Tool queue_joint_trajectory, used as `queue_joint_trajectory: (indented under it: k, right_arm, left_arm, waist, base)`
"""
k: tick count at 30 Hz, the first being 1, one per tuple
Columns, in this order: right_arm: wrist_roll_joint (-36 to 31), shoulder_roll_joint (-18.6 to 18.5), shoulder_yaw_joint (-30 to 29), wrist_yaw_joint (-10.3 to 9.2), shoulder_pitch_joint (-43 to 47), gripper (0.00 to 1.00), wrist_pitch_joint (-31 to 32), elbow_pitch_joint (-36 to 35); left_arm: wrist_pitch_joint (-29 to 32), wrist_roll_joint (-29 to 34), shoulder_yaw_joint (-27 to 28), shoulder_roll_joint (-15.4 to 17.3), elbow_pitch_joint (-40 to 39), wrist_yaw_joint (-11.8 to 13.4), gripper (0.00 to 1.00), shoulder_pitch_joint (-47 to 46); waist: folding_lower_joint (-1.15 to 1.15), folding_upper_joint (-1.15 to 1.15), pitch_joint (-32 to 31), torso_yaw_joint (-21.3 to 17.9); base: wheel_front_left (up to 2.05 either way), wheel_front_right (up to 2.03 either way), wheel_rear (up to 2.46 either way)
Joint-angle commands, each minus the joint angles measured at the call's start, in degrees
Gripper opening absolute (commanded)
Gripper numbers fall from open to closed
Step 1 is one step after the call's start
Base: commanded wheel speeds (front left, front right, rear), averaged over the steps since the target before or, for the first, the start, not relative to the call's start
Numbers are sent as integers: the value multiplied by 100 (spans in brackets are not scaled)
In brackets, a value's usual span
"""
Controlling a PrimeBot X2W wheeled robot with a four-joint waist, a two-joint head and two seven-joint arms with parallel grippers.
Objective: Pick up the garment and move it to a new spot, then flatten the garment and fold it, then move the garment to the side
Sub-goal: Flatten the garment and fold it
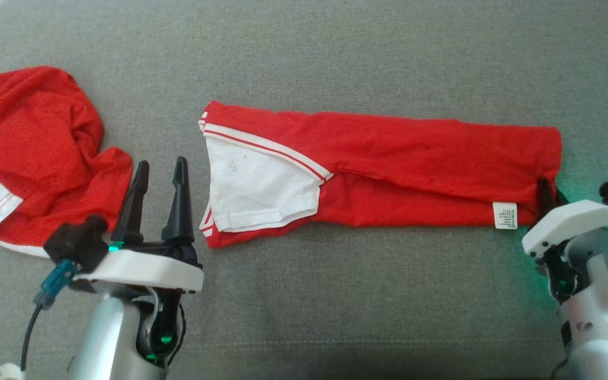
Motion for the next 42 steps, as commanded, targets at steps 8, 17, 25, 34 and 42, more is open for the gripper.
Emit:
queue_joint_trajectory:
  k: [8,17,25,34,42]
  right_arm:
    - [-76,-424,94,39,-82,0,-255,-3]
    - [-1106,-942,-660,39,-349,0,-672,206]
    - [-1390,-562,-669,39,-569,0,-656,28]
    - [-784,306,608,39,-176,0,-238,-1583]
    - [181,574,1902,39,354,0,178,-2876]
  left_arm:
    - [-30,-401,106,36,-158,34,100,-233]
    - [-30,-657,3,36,-217,78,100,-253]
    - [-30,-743,-10,36,-234,119,100,-152]
    - [-30,-807,-47,36,-191,144,100,17]
    - [-30,-810,-112,36,-224,158,100,30]
  waist:
    - [0,0,-134,-36]
    - [0,0,-231,-18]
    - [0,0,-444,7]
    - [0,0,-773,-1]
    - [0,0,-811,66]
  base:
    - [0,0,0]
    - [0,0,0]
    - [0,0,0]
    - [0,0,0]
    - [0,0,0]
